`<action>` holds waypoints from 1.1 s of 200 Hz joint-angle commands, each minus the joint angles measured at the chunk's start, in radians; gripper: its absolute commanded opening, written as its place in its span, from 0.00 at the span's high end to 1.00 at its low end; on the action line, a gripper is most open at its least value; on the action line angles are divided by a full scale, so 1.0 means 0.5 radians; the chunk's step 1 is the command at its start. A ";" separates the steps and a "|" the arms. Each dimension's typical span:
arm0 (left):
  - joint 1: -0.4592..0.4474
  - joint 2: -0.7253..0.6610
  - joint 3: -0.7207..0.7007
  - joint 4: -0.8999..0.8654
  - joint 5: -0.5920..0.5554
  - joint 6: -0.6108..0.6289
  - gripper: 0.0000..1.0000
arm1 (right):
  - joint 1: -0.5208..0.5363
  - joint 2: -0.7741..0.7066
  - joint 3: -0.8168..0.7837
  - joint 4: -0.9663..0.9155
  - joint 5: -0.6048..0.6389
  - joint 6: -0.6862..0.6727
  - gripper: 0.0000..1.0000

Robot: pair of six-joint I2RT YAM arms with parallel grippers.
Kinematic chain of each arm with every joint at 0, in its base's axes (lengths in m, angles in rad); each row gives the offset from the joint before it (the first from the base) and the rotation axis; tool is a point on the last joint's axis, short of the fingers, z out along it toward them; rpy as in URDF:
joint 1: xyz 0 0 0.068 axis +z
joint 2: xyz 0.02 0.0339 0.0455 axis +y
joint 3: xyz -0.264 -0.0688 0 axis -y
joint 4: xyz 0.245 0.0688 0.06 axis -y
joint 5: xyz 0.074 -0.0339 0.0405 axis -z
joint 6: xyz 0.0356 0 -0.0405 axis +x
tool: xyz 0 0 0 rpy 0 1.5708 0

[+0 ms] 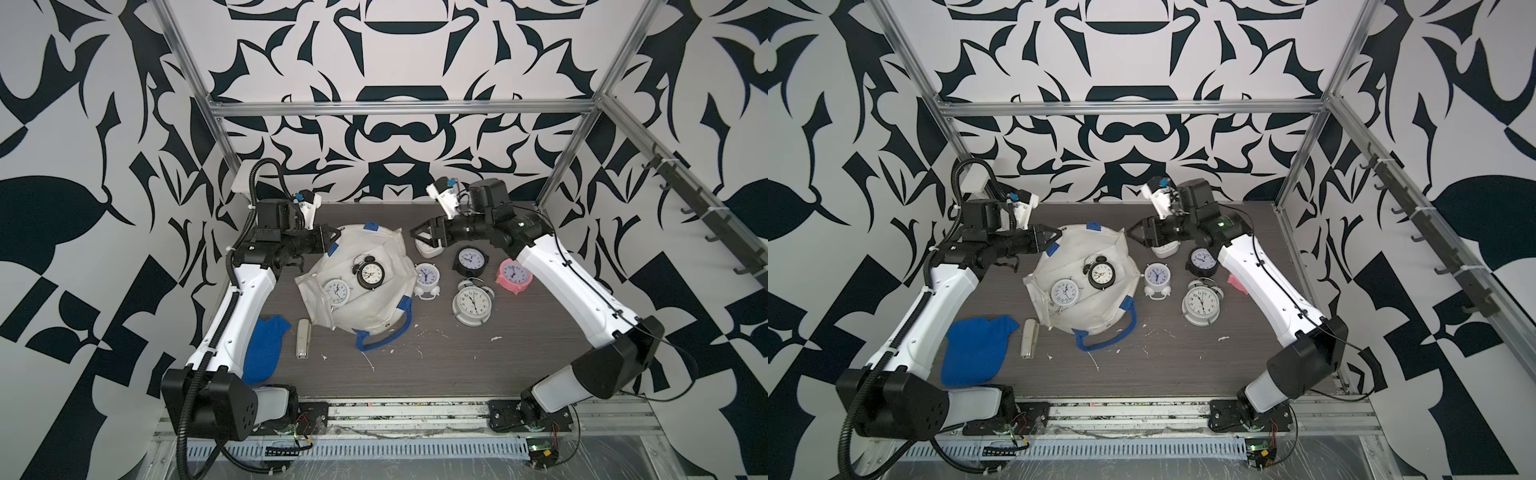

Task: Take the alarm clock out of the canvas bag
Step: Place the alarm at the center of the board, then pick up the alarm from the canvas bag.

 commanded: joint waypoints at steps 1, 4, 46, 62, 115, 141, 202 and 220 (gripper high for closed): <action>0.006 -0.034 0.046 0.134 0.224 0.019 1.00 | 0.198 0.013 0.103 -0.050 -0.048 -0.111 0.41; 0.005 -0.036 0.042 0.140 0.234 0.023 1.00 | 0.224 0.021 0.103 -0.035 -0.043 -0.102 0.41; 0.002 -0.118 -0.033 0.207 0.273 0.050 1.00 | 0.523 0.133 0.000 0.173 -0.098 -0.074 0.42; 0.001 -0.149 -0.056 0.221 0.265 0.083 1.00 | 0.589 0.192 -0.049 0.214 -0.104 -0.070 0.43; -0.002 -0.193 -0.112 0.273 0.252 0.086 1.00 | 0.718 0.408 -0.198 0.283 0.509 0.019 0.50; -0.002 -0.188 -0.112 0.269 0.258 0.087 1.00 | 0.809 0.548 -0.220 0.357 0.752 0.071 0.49; -0.002 -0.157 -0.098 0.270 0.282 0.087 1.00 | 0.818 0.886 -0.182 0.613 0.764 0.408 0.47; -0.002 -0.154 -0.100 0.270 0.290 0.094 1.00 | 0.809 0.965 -0.159 0.680 0.704 0.499 0.47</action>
